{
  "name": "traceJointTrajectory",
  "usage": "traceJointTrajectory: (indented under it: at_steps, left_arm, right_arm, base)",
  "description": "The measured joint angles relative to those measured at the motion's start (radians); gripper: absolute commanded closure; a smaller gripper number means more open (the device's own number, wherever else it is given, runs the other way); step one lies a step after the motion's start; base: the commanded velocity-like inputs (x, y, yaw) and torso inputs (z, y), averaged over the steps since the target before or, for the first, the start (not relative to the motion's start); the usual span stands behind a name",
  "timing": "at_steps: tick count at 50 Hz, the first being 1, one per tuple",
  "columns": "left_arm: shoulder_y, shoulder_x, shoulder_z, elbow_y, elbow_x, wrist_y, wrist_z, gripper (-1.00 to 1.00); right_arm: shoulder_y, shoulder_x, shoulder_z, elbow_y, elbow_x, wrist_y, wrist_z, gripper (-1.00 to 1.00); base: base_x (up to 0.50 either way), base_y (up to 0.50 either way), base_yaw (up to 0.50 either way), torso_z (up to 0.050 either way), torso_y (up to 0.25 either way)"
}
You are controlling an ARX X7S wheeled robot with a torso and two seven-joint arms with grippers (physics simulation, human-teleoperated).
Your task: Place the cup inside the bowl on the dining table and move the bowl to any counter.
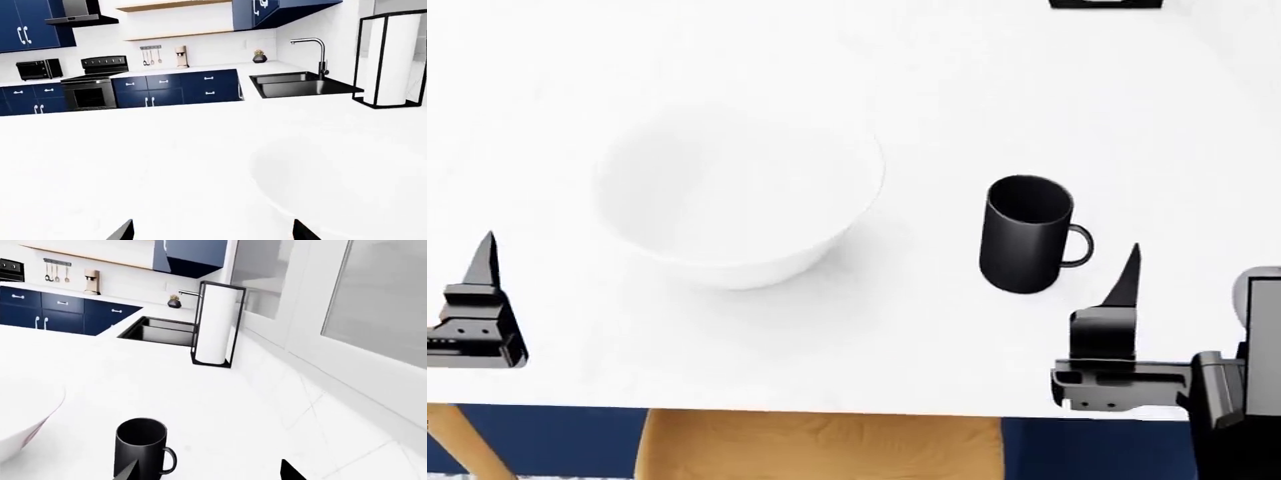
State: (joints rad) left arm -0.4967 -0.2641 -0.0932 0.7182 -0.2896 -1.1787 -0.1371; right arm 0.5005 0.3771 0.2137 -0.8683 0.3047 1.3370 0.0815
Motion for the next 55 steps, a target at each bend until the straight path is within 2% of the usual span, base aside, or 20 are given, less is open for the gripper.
traceJointTrajectory:
  at_steps: [15, 34, 55]
  left_arm:
    - [-0.008, -0.006, -0.012, 0.017, -0.014, -0.029, -0.006, -1.00]
    - [-0.011, -0.014, -0.017, 0.023, -0.025, -0.044, -0.011, -1.00]
    - [-0.009, -0.019, -0.015, 0.020, -0.035, -0.044, -0.017, -1.00]
  right_arm:
    - [0.019, 0.012, 0.004, -0.021, 0.016, 0.041, 0.003, -1.00]
    - [0.008, 0.024, 0.040, -0.063, 0.041, 0.092, -0.004, -1.00]
    - [0.001, 0.035, 0.045, -0.071, 0.059, 0.109, 0.002, -1.00]
  base:
    - [0.25, 0.12, 0.00, 0.000, 0.000]
    - [0.10, 0.03, 0.00, 0.000, 0.000]
    - [0.12, 0.14, 0.00, 0.000, 0.001]
